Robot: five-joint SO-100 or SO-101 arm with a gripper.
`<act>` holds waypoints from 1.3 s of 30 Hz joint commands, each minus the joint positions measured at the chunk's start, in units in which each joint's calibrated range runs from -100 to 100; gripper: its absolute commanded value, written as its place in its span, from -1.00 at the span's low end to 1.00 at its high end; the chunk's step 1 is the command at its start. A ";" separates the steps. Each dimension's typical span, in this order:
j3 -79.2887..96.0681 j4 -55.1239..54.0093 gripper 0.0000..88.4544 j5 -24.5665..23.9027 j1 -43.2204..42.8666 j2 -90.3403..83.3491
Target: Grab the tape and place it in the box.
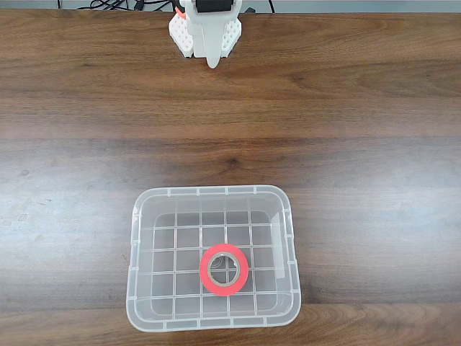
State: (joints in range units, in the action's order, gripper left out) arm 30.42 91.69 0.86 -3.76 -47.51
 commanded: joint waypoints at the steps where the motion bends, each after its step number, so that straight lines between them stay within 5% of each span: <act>1: 19.91 -10.27 -0.97 0.19 1.20 -12.59; 11: 53.55 -26.80 -0.97 0.19 1.34 -32.22; 17: 64.50 -27.65 -0.97 0.19 1.34 -45.65; 39: 66.78 -25.68 -0.97 0.14 1.42 -51.28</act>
State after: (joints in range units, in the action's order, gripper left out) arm 97.83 65.93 0.91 -3.01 -98.07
